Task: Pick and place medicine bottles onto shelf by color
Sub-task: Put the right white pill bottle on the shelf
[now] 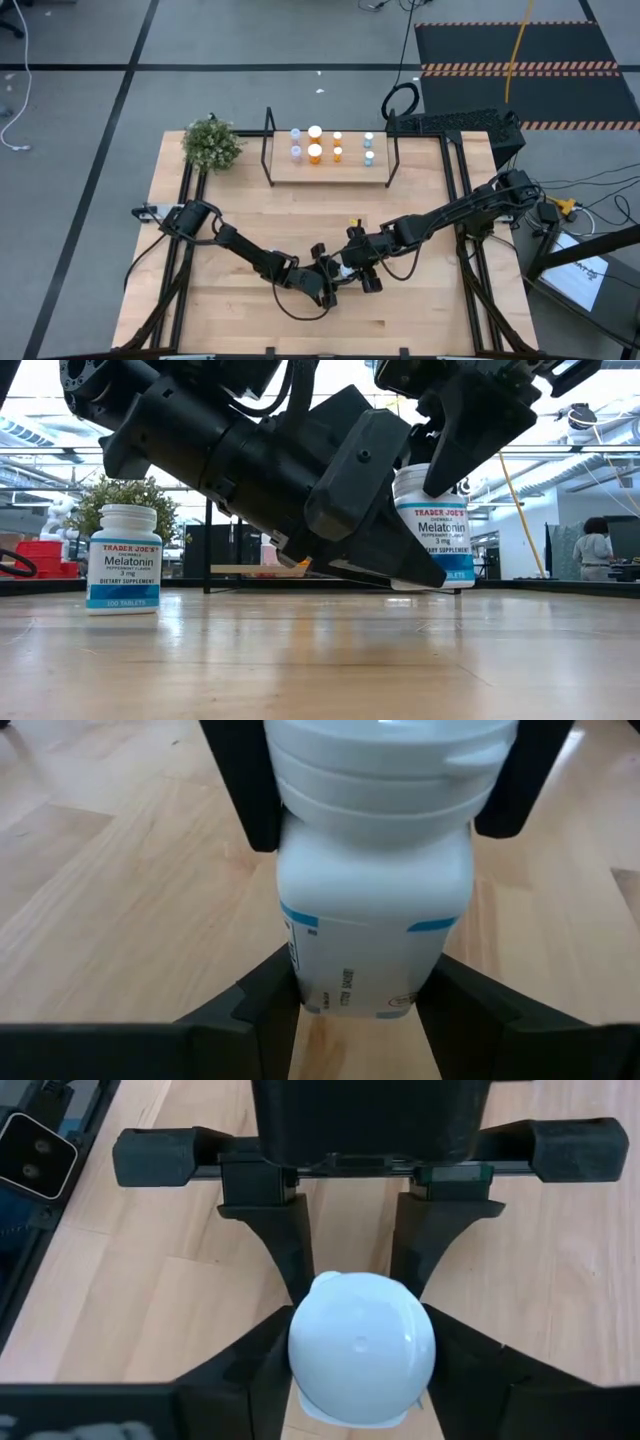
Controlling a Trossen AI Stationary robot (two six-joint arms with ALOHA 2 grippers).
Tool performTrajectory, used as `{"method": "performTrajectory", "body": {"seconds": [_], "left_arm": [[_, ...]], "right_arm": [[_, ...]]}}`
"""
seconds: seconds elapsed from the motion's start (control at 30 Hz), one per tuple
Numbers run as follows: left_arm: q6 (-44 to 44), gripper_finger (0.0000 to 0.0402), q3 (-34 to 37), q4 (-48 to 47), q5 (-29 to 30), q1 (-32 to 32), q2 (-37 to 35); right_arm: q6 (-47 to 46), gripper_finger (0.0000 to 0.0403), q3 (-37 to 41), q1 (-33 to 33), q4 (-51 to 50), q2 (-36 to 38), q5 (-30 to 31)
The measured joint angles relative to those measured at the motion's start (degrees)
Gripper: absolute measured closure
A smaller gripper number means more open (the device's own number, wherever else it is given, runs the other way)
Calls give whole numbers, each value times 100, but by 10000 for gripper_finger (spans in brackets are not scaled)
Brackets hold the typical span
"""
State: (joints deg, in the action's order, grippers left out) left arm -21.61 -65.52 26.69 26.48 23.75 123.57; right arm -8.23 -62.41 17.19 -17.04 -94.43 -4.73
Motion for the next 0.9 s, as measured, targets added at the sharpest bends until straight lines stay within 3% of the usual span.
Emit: {"method": "performTrajectory", "body": {"seconds": [0.17,0.43,0.53,0.67,0.9], "left_arm": [[-117,201,0,5,180,7,0],[-257,77,-7,-19,268,11,-129],[-172,49,-7,-116,311,-34,-215],[-50,46,-4,-228,340,-118,-370],[322,82,-5,-767,178,-335,-943]], "right_arm": [[121,209,0,-4,-41,33,4],[211,220,4,-235,-504,461,22],[413,214,4,-374,-671,731,120],[841,214,-325,-706,-1372,1120,337],[2069,212,-1477,-1685,-2568,1379,478]]}}
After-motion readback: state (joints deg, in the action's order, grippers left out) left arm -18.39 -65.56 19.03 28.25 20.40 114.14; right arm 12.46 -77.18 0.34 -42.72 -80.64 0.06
